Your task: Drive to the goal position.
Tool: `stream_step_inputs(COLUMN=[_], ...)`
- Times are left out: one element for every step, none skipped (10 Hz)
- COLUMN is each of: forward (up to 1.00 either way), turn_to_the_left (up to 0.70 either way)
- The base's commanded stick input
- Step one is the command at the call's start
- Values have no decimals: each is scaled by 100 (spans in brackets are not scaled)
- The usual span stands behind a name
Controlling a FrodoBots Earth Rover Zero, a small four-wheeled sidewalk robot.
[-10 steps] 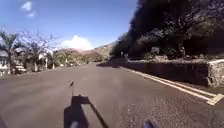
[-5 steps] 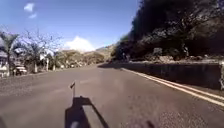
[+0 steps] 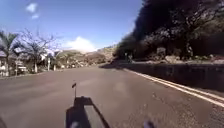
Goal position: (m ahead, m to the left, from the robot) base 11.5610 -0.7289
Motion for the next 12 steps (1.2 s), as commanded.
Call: stream_step_inputs(forward=[70,70,70,70,70,70,70,70,70,70,70,70], turn_to_the_left=[0,0,0,0,0,0,0,0,0,0,0,0])
